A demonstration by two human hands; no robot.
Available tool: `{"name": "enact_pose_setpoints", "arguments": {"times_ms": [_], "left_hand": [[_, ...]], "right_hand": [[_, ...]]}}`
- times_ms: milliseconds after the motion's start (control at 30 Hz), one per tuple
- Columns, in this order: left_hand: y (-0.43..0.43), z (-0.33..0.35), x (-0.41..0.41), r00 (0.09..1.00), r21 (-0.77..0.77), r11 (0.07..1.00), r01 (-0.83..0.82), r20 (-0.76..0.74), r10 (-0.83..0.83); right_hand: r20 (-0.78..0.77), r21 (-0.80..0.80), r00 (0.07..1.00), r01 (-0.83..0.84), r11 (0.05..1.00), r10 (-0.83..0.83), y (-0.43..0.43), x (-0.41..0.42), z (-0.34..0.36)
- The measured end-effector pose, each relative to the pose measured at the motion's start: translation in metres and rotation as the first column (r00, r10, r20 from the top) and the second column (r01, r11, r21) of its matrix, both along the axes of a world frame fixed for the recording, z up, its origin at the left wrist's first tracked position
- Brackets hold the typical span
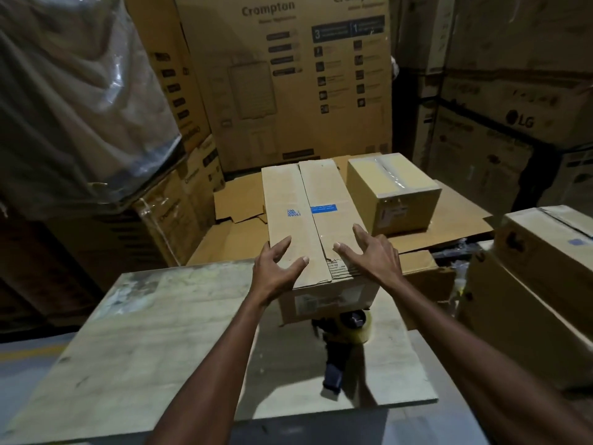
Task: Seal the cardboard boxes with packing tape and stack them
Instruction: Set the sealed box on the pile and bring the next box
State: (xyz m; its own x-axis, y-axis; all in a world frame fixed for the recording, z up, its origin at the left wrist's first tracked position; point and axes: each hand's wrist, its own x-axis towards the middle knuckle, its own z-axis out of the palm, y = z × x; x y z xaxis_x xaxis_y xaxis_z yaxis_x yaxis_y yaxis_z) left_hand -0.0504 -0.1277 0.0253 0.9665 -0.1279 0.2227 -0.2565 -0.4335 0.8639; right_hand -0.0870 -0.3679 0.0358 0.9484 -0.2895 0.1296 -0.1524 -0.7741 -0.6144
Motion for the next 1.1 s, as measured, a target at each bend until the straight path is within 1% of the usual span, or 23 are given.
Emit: {"name": "enact_pose_setpoints", "arguments": {"times_ms": [133, 200, 433, 567, 733, 833, 967, 1033, 1100], "left_hand": [[0.041, -0.002, 0.019, 1.0, -0.003, 1.0, 0.004, -0.012, -0.004], [0.059, -0.006, 0.028, 1.0, 0.0, 1.0, -0.001, -0.02, 0.001], [0.122, -0.023, 0.04, 0.996, -0.001, 0.998, -0.065, -0.062, 0.065], [0.175, -0.042, 0.038, 0.988, 0.027, 0.992, -0.12, -0.094, 0.122], [0.257, -0.069, 0.039, 0.98, 0.052, 0.988, -0.143, -0.134, 0.149], [0.304, -0.081, 0.042, 0.98, 0.067, 0.99, -0.128, -0.146, 0.136], [0.353, -0.1, 0.049, 0.981, 0.089, 0.991, -0.096, -0.158, 0.109], [0.37, -0.111, 0.053, 0.975, 0.098, 0.991, -0.091, -0.192, 0.109], [0.38, -0.125, 0.055, 0.965, 0.115, 0.99, -0.082, -0.238, 0.107]], "right_hand": [[-0.033, 0.024, 0.999, -0.013, 1.0, 0.014, 0.037, 0.021, -0.001], [-0.056, 0.035, 0.997, -0.045, 0.998, 0.047, 0.053, 0.037, -0.005], [-0.084, -0.019, 0.985, -0.152, 0.988, 0.15, 0.112, 0.068, -0.025], [-0.101, -0.039, 0.975, -0.203, 0.978, 0.199, 0.166, 0.076, -0.04], [-0.13, -0.086, 0.963, -0.25, 0.964, 0.238, 0.248, 0.082, -0.059], [-0.146, -0.065, 0.961, -0.248, 0.967, 0.236, 0.296, 0.083, -0.077], [-0.192, -0.053, 0.963, -0.202, 0.978, 0.188, 0.346, 0.083, -0.1], [-0.219, -0.067, 0.961, -0.188, 0.98, 0.169, 0.363, 0.085, -0.108], [-0.278, -0.08, 0.946, -0.196, 0.977, 0.167, 0.373, 0.086, -0.118]]}}
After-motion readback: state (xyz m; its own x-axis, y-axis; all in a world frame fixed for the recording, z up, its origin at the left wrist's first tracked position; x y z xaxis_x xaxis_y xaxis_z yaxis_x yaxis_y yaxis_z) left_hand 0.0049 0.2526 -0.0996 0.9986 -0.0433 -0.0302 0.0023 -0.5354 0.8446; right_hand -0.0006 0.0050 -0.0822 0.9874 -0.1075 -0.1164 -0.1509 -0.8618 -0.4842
